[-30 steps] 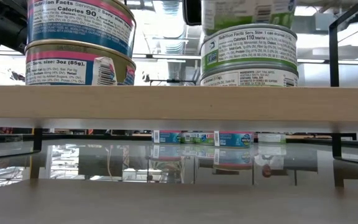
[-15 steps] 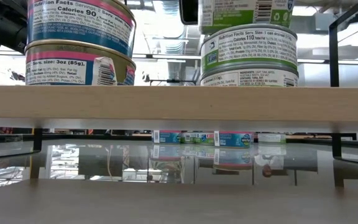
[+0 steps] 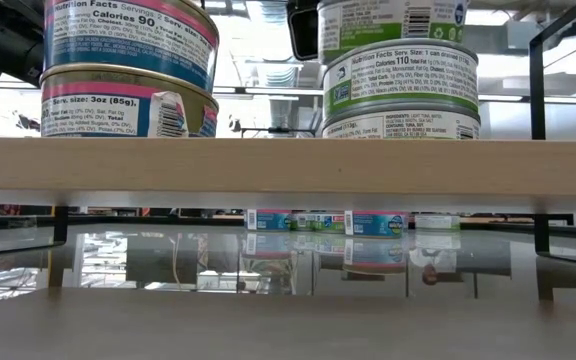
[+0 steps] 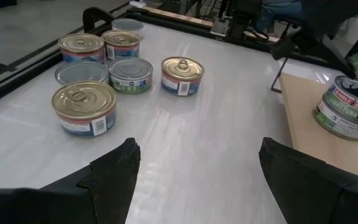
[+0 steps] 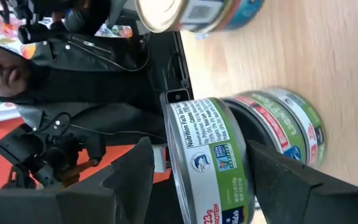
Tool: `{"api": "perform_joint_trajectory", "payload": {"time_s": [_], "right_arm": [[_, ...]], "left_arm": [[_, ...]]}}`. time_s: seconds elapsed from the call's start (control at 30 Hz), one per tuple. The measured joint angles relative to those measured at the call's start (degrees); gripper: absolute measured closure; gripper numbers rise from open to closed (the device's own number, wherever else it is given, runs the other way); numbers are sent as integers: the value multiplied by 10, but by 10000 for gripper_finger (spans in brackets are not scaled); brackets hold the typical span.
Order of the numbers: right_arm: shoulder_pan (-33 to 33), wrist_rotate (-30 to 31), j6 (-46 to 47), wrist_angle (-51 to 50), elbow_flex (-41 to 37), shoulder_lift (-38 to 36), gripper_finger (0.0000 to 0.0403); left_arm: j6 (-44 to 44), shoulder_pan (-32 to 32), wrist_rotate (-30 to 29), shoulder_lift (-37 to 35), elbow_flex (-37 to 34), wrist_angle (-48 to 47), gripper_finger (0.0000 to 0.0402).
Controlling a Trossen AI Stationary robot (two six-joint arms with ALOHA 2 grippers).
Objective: Stack canned seafood by type on shelf
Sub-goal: Stack the green tuna can on top of the green tuna can on the shelf, then stack the blue tuna can on top of the blue tuna can on the shelf
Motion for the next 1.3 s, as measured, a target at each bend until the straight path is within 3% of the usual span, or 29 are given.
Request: {"api": "perform_joint_trajectory", "payload": {"time_s": [0.67,0.8,0.93,1.3], "right_arm": [[-6,0,-7,-44,21,7,132],[-12,26,-15,-38,21,-2,132],[-12,8,-14,-56,21,2,132],[-48,34,-55,-90,21,-22,132]], "left_arm": [[0,0,4,0,0,-5,84],[0,0,5,0,0,-4,84],[0,0,4,0,0,-4,84],[0,0,4,0,0,-5,84]]}}
